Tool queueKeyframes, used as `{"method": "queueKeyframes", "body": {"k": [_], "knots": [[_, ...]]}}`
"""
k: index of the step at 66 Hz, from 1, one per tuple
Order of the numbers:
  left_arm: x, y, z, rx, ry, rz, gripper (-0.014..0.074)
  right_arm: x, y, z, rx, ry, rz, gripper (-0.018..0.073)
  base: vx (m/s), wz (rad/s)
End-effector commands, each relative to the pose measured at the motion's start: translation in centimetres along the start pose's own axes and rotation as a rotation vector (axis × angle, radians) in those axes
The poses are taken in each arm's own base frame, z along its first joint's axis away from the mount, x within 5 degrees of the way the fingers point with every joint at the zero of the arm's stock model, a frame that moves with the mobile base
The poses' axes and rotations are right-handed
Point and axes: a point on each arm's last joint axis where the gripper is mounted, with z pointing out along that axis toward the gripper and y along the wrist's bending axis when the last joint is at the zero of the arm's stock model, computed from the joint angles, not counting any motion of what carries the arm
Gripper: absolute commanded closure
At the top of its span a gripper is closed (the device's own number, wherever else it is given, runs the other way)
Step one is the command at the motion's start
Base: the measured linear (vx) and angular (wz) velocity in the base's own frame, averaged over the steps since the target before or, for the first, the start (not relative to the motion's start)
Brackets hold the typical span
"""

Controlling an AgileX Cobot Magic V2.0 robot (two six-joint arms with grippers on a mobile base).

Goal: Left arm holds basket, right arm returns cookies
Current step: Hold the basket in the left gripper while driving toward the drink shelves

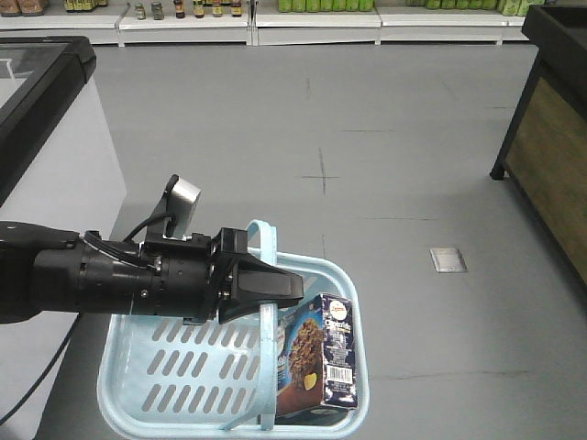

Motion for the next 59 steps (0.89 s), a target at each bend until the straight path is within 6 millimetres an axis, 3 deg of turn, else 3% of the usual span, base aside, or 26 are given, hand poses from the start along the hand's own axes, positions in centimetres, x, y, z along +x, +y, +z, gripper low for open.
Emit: {"method": "queueKeyframes", "body": {"k": [1,59], "knots": [[-0.38,-3.10,-0.71,0.151,-0.047,0.003,0.0599,-0.15,0.04,-0.04,-0.002,-0.068,-0.013,0.0565,0.44,-0.06],[-0.38,-3.10,-0.71,0.151,-0.047,0.003,0.0599,-0.14,0.04,-0.04,-0.002,-0.067,-0.013,0.0565,0.47,-0.01]]}}
